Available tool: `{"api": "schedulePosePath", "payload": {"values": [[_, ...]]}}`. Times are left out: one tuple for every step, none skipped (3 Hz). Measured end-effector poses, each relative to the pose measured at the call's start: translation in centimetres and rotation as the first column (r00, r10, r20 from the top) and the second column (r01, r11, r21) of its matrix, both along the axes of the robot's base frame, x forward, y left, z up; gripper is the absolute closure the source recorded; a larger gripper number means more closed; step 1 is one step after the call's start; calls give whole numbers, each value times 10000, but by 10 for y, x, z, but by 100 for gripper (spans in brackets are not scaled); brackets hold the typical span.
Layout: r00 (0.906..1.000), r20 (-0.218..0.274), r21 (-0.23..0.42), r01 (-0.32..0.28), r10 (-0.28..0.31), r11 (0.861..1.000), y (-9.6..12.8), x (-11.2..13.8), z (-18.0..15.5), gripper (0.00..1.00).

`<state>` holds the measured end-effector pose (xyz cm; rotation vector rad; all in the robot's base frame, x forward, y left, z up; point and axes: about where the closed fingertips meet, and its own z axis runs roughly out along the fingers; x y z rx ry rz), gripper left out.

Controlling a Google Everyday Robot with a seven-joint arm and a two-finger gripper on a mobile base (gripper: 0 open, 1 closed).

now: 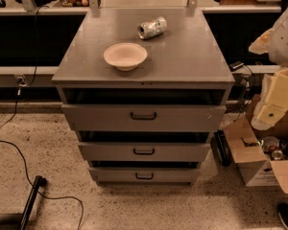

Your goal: Open top drawer

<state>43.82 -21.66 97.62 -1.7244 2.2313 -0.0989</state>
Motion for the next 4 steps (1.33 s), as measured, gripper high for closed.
{"api": "schedulePosePath", "payload": {"values": [[9999, 132, 47, -72, 71, 10000, 3, 2, -7, 0], [9992, 409, 522, -41, 19, 9986, 15, -11, -32, 0], [9984, 548, 572, 105, -136, 9983, 14, -6, -53, 0], [9998, 181, 80, 6, -7, 10000, 19, -1, -62, 0]]}}
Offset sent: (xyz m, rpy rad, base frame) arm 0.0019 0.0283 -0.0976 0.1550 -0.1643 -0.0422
